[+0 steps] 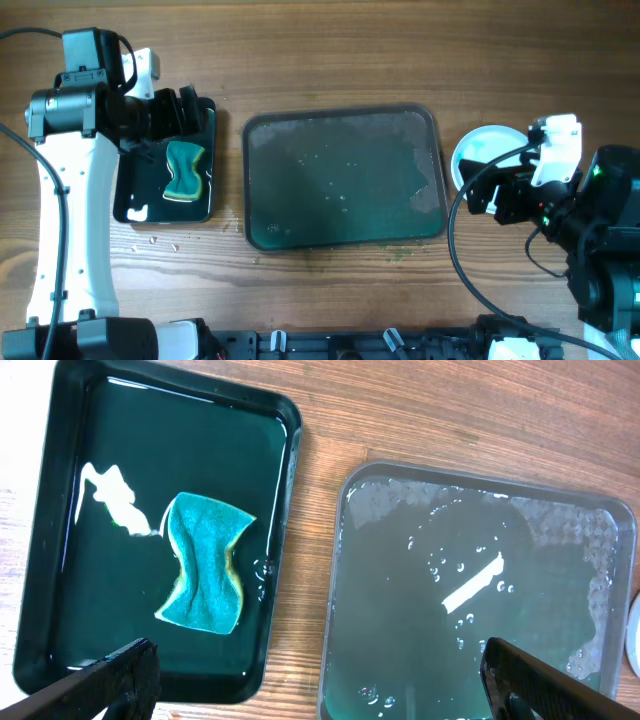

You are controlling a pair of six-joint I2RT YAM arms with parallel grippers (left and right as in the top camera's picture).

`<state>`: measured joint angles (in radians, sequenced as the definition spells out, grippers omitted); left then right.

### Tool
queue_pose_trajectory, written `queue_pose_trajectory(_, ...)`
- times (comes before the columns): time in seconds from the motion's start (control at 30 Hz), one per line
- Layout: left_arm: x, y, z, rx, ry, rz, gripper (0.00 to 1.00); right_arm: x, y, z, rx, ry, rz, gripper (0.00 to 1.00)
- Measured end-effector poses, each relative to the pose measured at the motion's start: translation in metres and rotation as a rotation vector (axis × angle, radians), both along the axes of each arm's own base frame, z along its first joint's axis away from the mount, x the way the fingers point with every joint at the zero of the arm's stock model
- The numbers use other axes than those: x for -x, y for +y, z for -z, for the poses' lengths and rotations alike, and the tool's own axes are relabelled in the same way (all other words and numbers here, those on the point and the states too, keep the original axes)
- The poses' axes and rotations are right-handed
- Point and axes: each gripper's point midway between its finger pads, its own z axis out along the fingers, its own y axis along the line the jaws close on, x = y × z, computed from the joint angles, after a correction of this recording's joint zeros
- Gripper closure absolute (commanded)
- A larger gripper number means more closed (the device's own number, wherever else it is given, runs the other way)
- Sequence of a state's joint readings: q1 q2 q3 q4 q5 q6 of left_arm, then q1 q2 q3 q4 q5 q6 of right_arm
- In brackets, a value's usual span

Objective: Clean dirty plates on tray and stack at the side

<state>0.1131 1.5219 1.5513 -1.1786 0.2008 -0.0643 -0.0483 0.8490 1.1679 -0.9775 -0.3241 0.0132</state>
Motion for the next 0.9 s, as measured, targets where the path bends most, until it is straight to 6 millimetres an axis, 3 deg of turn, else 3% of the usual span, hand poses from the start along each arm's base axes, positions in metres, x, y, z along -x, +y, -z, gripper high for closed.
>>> queue_pose_trajectory(0.17, 0.0, -0.001, 0.0, 0.003, -0.001, 0.001, 0.0, -0.03, 0.001, -0.046, 0.076, -0.345, -0.03, 0.0)
queue_pose_trajectory(0.27, 0.0, -0.001, 0.0, 0.006, 0.0, 0.003, 0.0, -0.018, 0.009, -0.041, 0.134, -0.555, -0.075, 0.0)
queue_pose_trajectory(0.33, 0.0, -0.001, 0.0, 0.006, 0.0, 0.003, 0.0, -0.006, 0.01, -0.02, 0.157, -0.656, -0.08, 0.0)
queue_pose_trajectory(0.43, 0.001, -0.001, 0.0, 0.007, 0.003, 0.003, 0.0, 0.01, 0.01, 0.039, 0.171, -0.725, -0.075, 0.0)
queue_pose_trajectory(0.5, 0.0, -0.001, 0.0, 0.006, 0.001, 0.003, 0.0, 0.014, 0.01, 0.073, 0.173, -0.741, -0.074, 0.0)
queue_pose_trajectory(0.57, 0.0, -0.001, 0.0, 0.006, 0.002, 0.003, 0.0, 0.014, 0.009, 0.092, 0.173, -0.751, -0.072, 0.0)
queue_pose_trajectory(0.73, 0.001, -0.001, 0.0, 0.007, 0.002, 0.002, 0.0, 0.012, 0.015, 0.12, 0.16, -0.721, -0.109, 0.0)
queue_pose_trajectory(0.9, 0.001, -0.001, 0.0, 0.007, 0.002, 0.003, 0.0, 0.012, 0.018, 0.122, 0.155, -0.718, -0.124, 0.0)
